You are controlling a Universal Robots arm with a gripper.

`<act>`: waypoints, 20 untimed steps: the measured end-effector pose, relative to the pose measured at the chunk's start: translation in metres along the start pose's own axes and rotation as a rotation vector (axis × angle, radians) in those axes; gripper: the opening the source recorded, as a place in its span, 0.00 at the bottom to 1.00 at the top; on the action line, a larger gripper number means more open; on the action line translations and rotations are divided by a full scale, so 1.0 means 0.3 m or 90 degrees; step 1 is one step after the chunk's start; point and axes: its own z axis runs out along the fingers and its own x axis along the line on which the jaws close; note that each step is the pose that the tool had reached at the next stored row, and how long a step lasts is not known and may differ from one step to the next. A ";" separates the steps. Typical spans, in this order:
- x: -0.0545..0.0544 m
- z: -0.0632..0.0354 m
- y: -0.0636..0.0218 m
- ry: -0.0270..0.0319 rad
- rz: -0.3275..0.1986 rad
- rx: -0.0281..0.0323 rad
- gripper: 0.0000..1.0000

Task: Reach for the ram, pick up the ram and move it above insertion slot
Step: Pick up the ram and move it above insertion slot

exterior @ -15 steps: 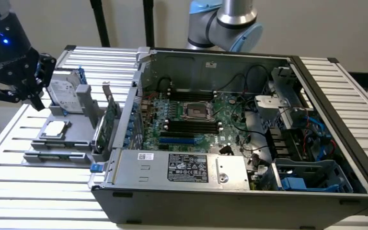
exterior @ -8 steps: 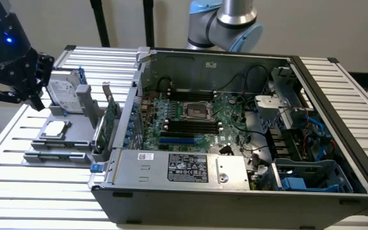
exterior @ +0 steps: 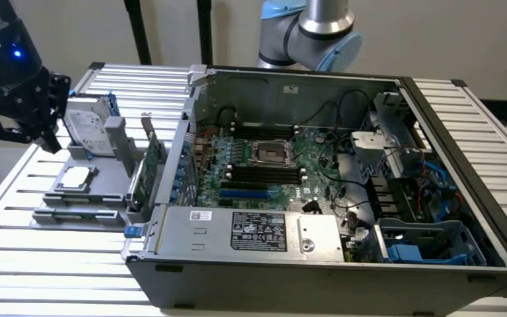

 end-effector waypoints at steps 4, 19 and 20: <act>0.000 0.000 0.000 0.0018 -0.044 0.0000 0.11; 0.003 0.002 0.012 0.0038 -0.143 0.0085 0.11; 0.003 0.002 0.013 0.0035 -0.143 0.0100 0.11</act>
